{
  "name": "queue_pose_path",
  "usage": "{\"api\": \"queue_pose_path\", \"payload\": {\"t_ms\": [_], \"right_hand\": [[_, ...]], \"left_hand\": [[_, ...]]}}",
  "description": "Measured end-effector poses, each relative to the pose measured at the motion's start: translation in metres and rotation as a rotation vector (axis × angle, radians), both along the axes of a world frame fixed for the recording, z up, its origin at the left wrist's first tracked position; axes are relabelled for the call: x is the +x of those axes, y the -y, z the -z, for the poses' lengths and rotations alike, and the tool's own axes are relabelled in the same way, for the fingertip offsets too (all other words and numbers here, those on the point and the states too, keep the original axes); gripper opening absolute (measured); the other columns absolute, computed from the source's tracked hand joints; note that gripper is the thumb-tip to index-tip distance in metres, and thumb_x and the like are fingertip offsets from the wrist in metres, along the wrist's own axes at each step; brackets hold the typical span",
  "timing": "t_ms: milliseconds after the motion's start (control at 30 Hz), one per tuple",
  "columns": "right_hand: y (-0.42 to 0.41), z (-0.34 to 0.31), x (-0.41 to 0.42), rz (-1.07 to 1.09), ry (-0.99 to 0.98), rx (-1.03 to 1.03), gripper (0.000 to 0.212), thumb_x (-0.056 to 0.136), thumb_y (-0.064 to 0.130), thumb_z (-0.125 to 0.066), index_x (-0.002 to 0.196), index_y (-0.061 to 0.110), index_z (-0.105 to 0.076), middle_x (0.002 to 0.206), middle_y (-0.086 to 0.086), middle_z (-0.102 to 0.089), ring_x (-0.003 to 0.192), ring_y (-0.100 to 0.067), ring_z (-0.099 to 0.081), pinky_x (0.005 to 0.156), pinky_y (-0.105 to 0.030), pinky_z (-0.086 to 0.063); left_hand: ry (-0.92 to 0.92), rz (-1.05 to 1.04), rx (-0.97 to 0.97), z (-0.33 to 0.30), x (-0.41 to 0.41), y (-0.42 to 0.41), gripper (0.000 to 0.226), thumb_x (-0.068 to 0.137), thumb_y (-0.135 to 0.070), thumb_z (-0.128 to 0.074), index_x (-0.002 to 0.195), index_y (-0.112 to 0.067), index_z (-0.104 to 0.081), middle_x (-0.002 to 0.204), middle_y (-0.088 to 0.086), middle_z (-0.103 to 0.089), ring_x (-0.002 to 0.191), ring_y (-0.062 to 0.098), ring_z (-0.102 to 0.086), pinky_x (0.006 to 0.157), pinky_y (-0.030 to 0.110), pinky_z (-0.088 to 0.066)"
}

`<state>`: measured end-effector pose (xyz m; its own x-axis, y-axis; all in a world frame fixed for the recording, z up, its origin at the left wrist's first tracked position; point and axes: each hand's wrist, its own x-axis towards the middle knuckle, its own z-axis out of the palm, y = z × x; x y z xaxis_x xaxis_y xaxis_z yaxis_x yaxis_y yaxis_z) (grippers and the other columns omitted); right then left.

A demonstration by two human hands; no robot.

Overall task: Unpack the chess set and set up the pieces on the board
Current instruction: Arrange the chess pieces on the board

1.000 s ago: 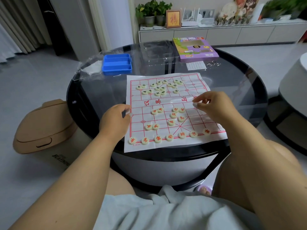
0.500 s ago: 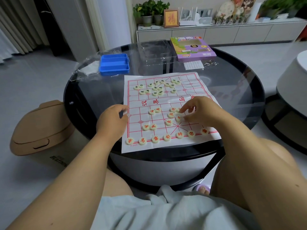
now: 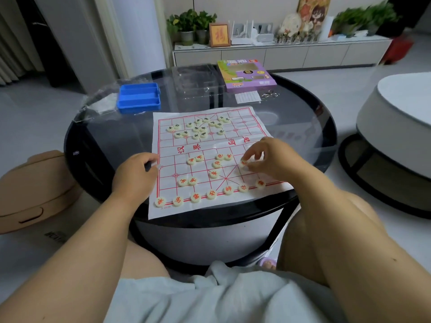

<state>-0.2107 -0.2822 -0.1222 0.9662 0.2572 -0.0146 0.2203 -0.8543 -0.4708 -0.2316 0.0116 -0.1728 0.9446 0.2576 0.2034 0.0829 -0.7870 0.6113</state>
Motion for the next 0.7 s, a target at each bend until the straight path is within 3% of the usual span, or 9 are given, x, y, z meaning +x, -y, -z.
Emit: {"api": "queue_pose_path", "payload": {"t_ms": [233, 367, 467, 700], "right_hand": [[0.041, 0.001, -0.014, 0.044, 0.027, 0.002, 0.011, 0.078, 0.041, -0.072, 0.088, 0.041, -0.066, 0.083, 0.014, -0.051, 0.083, -0.014, -0.051, 0.080, -0.035, -0.041], [0.057, 0.004, -0.020, 0.031, -0.004, -0.007, 0.012, 0.081, 0.035, -0.071, 0.087, 0.043, -0.065, 0.087, 0.012, -0.052, 0.081, -0.013, -0.052, 0.070, -0.027, -0.041], [0.062, 0.007, -0.021, 0.029, -0.013, -0.016, 0.013, 0.080, 0.033, -0.071, 0.087, 0.044, -0.067, 0.090, 0.011, -0.054, 0.082, -0.013, -0.053, 0.066, -0.023, -0.039], [0.065, 0.010, -0.027, 0.020, -0.059, -0.055, 0.016, 0.078, 0.037, -0.074, 0.093, 0.041, -0.071, 0.094, 0.012, -0.054, 0.089, -0.013, -0.052, 0.083, -0.031, -0.045]], "left_hand": [[0.012, 0.035, 0.089, 0.000, -0.002, 0.004, 0.024, 0.097, -0.019, -0.052, 0.118, -0.014, -0.063, 0.116, 0.001, -0.062, 0.088, 0.009, -0.051, 0.055, 0.013, -0.034], [-0.003, 0.033, 0.094, -0.001, -0.001, 0.004, 0.026, 0.097, -0.020, -0.052, 0.120, -0.014, -0.062, 0.118, 0.003, -0.062, 0.089, 0.011, -0.054, 0.058, 0.019, -0.041], [-0.013, 0.034, 0.095, -0.002, -0.003, 0.004, 0.026, 0.097, -0.019, -0.052, 0.120, -0.013, -0.062, 0.119, 0.003, -0.061, 0.089, 0.011, -0.053, 0.056, 0.017, -0.038], [-0.025, 0.018, 0.083, -0.003, -0.005, 0.006, 0.027, 0.098, -0.019, -0.051, 0.122, -0.013, -0.060, 0.122, 0.004, -0.061, 0.090, 0.011, -0.052, 0.055, 0.015, -0.035]]}}
